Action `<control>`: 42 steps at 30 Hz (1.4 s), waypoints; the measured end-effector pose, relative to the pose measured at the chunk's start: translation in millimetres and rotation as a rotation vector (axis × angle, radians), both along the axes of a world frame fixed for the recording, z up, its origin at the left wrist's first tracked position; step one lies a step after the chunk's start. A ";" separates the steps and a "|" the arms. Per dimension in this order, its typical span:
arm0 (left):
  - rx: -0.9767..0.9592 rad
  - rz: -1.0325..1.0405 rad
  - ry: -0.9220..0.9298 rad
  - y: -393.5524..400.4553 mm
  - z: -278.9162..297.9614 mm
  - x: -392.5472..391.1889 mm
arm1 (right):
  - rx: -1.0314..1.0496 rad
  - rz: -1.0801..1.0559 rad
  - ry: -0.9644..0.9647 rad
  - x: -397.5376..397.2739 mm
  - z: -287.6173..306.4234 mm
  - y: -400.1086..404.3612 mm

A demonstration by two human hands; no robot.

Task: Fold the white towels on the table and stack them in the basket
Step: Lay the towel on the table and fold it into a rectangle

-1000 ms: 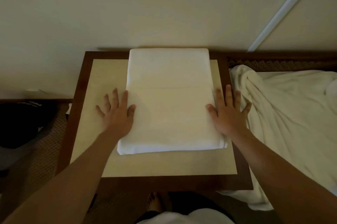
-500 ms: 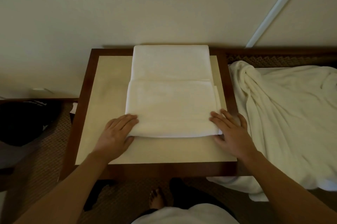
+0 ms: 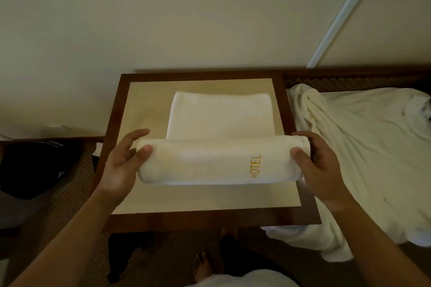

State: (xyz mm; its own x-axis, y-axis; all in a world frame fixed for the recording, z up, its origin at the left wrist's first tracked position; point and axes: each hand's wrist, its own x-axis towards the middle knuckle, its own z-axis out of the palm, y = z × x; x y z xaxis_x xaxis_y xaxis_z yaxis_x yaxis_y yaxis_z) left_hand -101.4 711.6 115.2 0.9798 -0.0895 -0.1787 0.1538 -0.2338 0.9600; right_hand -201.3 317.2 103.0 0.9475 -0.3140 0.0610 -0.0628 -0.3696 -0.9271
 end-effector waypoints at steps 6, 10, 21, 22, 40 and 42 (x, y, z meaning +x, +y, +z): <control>0.141 0.123 -0.017 -26.7 5.1 25.3 | 0.130 -0.090 0.032 26.3 -5.4 -0.2; 0.236 0.179 -0.029 -51.6 -13.0 86.3 | 0.208 -0.169 0.076 78.8 -27.7 -7.0; 0.563 0.124 0.039 -70.8 -74.2 127.2 | -0.488 -0.266 0.318 149.3 -82.9 -8.2; 0.667 0.120 0.016 -72.6 -73.7 113.1 | -0.626 -0.248 0.316 149.1 -79.7 -4.6; 0.793 -0.046 -0.512 -67.0 -81.8 11.0 | -0.968 0.143 0.564 144.7 -66.1 6.2; 0.714 -0.109 -0.290 -75.5 -81.5 -23.4 | -1.008 0.085 0.657 132.0 -57.9 14.0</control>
